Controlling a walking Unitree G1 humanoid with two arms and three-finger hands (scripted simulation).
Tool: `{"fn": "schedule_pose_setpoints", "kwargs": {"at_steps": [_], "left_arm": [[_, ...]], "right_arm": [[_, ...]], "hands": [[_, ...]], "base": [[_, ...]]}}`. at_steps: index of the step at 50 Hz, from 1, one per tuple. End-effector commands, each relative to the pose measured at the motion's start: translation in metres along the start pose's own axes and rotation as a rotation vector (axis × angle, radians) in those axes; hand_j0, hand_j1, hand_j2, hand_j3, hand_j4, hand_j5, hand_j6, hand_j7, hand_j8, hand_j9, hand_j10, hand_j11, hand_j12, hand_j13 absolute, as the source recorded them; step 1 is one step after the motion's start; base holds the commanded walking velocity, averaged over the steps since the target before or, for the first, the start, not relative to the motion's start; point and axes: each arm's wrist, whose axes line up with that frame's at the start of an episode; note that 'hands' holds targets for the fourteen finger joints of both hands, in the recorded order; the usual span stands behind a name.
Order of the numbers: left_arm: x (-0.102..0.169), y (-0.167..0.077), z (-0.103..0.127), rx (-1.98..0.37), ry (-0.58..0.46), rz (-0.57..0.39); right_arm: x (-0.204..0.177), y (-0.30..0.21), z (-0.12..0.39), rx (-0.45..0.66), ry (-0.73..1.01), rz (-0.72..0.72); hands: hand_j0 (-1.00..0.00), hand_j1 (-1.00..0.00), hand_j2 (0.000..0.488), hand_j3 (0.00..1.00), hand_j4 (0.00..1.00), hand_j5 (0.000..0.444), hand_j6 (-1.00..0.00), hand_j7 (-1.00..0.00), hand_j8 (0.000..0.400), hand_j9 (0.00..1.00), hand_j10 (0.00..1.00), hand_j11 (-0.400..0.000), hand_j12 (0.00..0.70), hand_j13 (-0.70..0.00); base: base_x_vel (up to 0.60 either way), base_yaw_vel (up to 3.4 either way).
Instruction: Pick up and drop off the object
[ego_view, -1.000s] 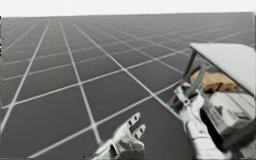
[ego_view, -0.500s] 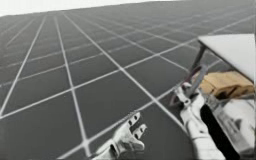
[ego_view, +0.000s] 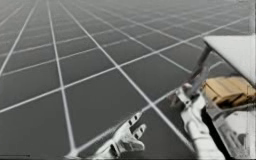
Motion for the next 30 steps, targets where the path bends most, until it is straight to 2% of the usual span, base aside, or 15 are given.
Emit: {"fn": "schedule_pose_setpoints", "kwargs": {"at_steps": [1, 4, 17, 30], "left_arm": [[-0.0033, -0.0001, 0.0012, 0.000, -0.015, -0.003], [-0.0033, -0.0001, 0.0012, 0.000, -0.015, -0.003], [-0.0033, -0.0001, 0.0012, 0.000, -0.015, -0.003], [-0.0033, -0.0001, 0.0012, 0.000, -0.015, -0.003]], "right_arm": [[-0.0040, 0.0119, 0.0098, 0.013, -0.037, 0.043], [-0.0040, 0.0119, 0.0098, 0.013, -0.037, 0.043], [-0.0040, 0.0119, 0.0098, 0.013, -0.037, 0.043], [-0.0040, 0.0119, 0.0098, 0.013, -0.037, 0.043]], "hands": [[0.00, 0.00, 0.000, 1.00, 1.00, 0.000, 0.00, 0.00, 0.000, 1.00, 1.00, -0.400, 0.000, -0.700], [0.00, 0.00, 0.000, 1.00, 1.00, 0.000, 0.00, 0.00, 0.000, 1.00, 1.00, -0.400, 0.000, -0.700], [0.00, 0.00, 0.000, 1.00, 1.00, 0.000, 0.00, 0.00, 0.000, 1.00, 1.00, -0.400, 0.000, -0.700], [0.00, 0.00, 0.000, 1.00, 1.00, 0.000, 0.00, 0.00, 0.000, 1.00, 1.00, -0.400, 0.000, -0.700]], "base": [[0.20, 0.02], [0.19, 0.01], [0.20, -2.00], [0.24, -1.34]]}}
